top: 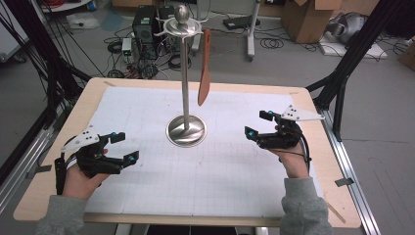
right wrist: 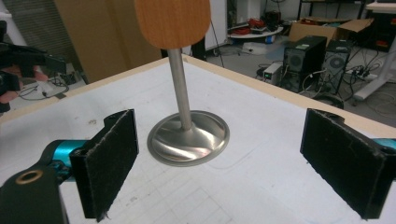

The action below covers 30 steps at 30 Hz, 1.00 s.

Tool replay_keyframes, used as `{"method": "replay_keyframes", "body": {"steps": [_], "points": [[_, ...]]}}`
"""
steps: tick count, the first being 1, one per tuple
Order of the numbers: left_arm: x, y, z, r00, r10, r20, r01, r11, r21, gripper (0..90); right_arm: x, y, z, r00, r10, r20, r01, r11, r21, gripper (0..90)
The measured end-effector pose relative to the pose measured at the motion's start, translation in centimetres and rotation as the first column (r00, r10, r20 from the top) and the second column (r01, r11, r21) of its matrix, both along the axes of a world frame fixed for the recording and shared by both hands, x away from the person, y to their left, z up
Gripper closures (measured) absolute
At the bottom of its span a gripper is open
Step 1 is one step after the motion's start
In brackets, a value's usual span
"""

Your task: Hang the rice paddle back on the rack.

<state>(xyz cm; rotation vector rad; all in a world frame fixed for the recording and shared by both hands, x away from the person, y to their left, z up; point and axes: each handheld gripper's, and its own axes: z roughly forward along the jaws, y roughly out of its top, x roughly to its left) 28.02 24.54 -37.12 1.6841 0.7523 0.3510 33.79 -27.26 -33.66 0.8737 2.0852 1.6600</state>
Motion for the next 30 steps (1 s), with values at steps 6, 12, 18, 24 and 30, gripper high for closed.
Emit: {"method": "replay_keyframes", "body": {"steps": [6,12,18,24,30], "points": [[0.0,0.0,0.0,1.0000,0.000,0.000,0.000,1.0000,0.002,8.4,-0.3,-0.6,-0.7,0.9999,-0.011,0.001,0.011,0.9999,-0.008,10.1],[0.1,-0.1,-0.1,1.0000,-0.004,-0.001,0.004,1.0000,0.005,8.5,-0.6,-1.1,-1.2,0.9997,-0.021,-0.006,0.021,0.9992,-0.033,10.1],[0.0,0.0,0.0,1.0000,-0.001,0.001,0.001,1.0000,0.003,8.4,-1.0,-1.5,-1.1,0.9994,-0.032,0.009,0.032,0.9991,-0.029,10.1],[0.0,-0.1,-0.1,1.0000,-0.003,0.000,0.003,1.0000,0.005,8.4,-1.4,-2.2,-1.9,0.9989,-0.047,0.003,0.047,0.9987,-0.017,10.1],[0.0,-0.2,-0.1,1.0000,-0.004,-0.003,0.004,1.0000,0.006,8.4,-1.6,-2.7,-2.7,0.9981,-0.060,-0.012,0.060,0.9982,-0.011,10.1]]}}
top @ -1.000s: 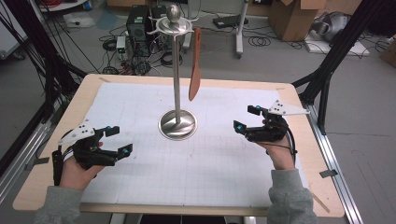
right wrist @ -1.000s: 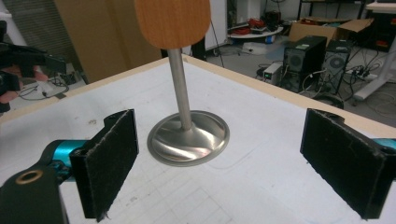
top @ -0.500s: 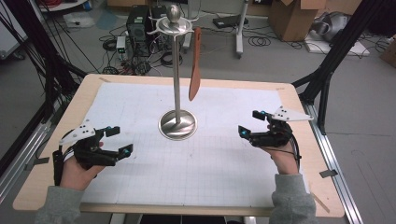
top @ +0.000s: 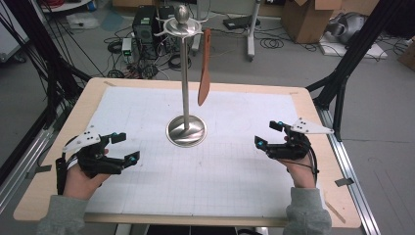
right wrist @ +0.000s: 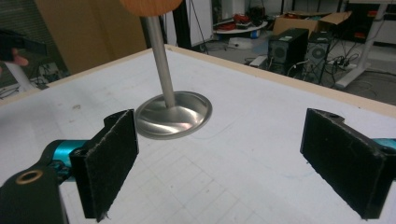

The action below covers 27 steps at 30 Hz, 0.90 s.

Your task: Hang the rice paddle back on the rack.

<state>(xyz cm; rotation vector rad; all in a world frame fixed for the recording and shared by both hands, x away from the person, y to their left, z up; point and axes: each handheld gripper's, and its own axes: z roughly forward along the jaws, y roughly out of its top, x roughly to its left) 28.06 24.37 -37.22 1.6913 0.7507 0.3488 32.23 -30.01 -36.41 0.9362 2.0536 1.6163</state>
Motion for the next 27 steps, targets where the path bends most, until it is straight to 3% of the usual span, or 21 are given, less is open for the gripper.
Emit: {"method": "replay_keyframes", "body": {"steps": [14,21,27], "points": [[0.0,0.7,0.1,0.9997,0.022,0.012,-0.022,0.9998,-0.004,8.4,-0.8,-2.6,-1.1,0.9968,-0.079,-0.017,0.079,0.9967,0.019,10.1],[0.1,1.7,-0.1,0.9976,0.068,0.016,-0.068,0.9977,0.001,8.4,-1.0,-3.8,-1.0,0.9920,-0.126,0.001,0.126,0.9919,0.010,10.1],[-0.1,2.5,0.1,0.9938,0.107,0.028,-0.107,0.9942,-0.007,8.4,-1.7,-5.4,-0.9,0.9840,-0.178,0.010,0.177,0.9833,0.040,10.1]]}}
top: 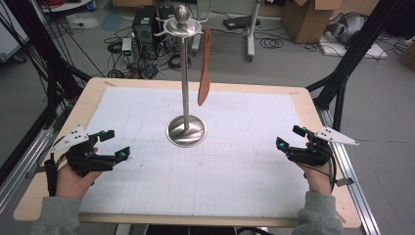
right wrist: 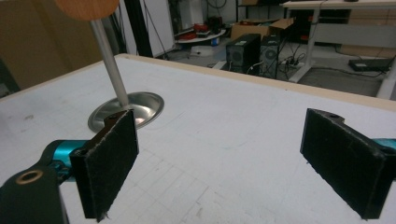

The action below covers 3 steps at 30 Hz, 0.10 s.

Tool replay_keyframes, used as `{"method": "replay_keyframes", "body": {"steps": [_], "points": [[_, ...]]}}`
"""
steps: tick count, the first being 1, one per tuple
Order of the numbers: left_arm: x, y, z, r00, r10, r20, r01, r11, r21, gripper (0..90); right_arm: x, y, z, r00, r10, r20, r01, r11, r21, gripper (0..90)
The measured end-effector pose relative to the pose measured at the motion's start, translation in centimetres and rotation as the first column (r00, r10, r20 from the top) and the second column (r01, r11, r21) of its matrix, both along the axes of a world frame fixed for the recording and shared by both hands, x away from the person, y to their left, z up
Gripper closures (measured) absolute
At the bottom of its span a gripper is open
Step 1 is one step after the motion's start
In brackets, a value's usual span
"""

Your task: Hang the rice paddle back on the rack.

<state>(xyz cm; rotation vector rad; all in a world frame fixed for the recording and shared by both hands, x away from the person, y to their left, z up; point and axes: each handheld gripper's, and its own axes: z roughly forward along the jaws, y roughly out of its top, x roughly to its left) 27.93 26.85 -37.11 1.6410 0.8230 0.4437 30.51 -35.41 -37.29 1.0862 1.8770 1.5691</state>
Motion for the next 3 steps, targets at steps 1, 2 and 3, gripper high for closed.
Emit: {"method": "replay_keyframes", "body": {"steps": [1,2,3], "points": [[-0.01,-0.01,0.00,1.0000,0.002,0.002,-0.002,1.0000,-0.003,8.4,-0.11,-0.11,0.06,1.0000,0.000,0.003,0.000,1.0000,0.005,10.1],[0.01,-0.01,0.00,1.0000,0.003,0.001,-0.003,1.0000,0.001,8.4,-0.12,-0.14,0.09,1.0000,0.000,0.009,0.000,1.0000,0.005,10.1],[0.04,-0.06,-0.03,1.0000,0.004,-0.001,-0.004,1.0000,-0.001,8.4,-0.15,-0.14,0.13,0.9999,0.002,0.011,-0.002,1.0000,0.005,10.1]]}}
